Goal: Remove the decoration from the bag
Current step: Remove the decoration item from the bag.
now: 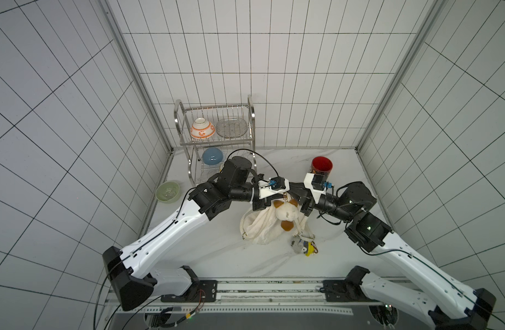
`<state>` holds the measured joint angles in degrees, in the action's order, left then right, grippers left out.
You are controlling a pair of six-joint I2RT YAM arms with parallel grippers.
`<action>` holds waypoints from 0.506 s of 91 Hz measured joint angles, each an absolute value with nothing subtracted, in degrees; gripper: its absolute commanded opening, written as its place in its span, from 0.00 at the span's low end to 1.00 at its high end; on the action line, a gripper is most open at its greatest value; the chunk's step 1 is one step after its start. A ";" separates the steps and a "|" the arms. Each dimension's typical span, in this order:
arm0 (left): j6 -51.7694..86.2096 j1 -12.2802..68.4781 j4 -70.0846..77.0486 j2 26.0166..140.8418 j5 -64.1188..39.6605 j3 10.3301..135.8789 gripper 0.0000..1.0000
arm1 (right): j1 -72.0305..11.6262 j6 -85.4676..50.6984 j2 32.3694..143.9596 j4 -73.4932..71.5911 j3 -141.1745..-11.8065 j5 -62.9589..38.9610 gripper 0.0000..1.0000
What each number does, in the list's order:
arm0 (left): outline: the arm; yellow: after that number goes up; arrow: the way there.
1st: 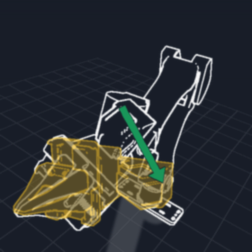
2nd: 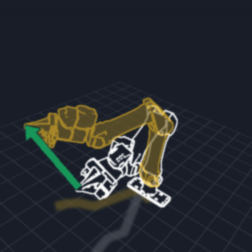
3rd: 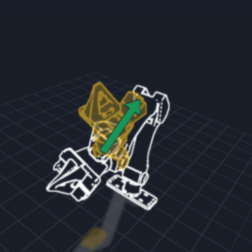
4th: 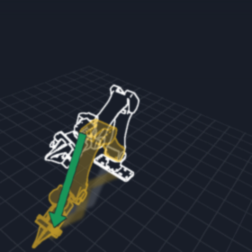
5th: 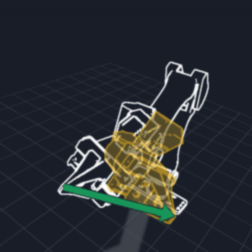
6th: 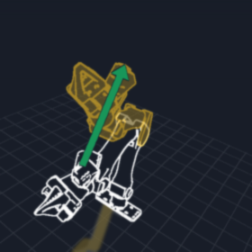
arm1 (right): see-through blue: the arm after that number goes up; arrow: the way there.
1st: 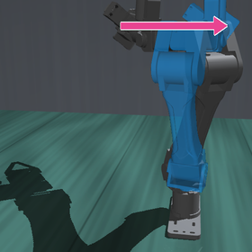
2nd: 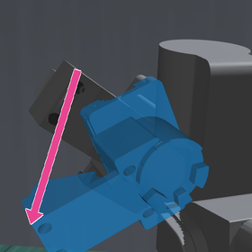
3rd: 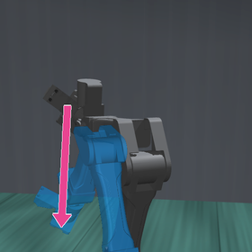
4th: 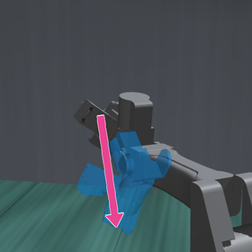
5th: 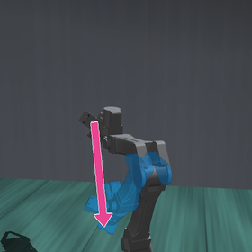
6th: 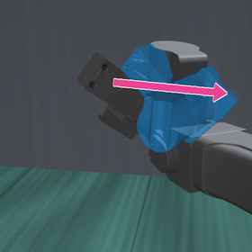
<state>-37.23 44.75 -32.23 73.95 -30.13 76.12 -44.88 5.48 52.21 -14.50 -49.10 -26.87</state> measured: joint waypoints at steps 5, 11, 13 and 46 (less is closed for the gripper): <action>-36.73 44.86 -29.69 73.41 -29.15 74.06 0.00 | -44.10 1.78 52.90 -15.99 -48.60 -28.16 0.00; -35.97 44.58 -28.25 73.01 -28.29 73.12 0.00 | -43.07 -2.68 53.98 -18.41 -48.29 -29.71 0.00; -35.77 44.38 -27.97 73.01 -28.18 73.12 0.00 | -42.63 -4.16 54.35 -19.38 -48.29 -30.20 0.00; -30.72 36.23 -28.16 73.89 -32.82 75.22 0.00 | -40.07 -20.91 52.95 -33.80 -48.21 -34.37 0.00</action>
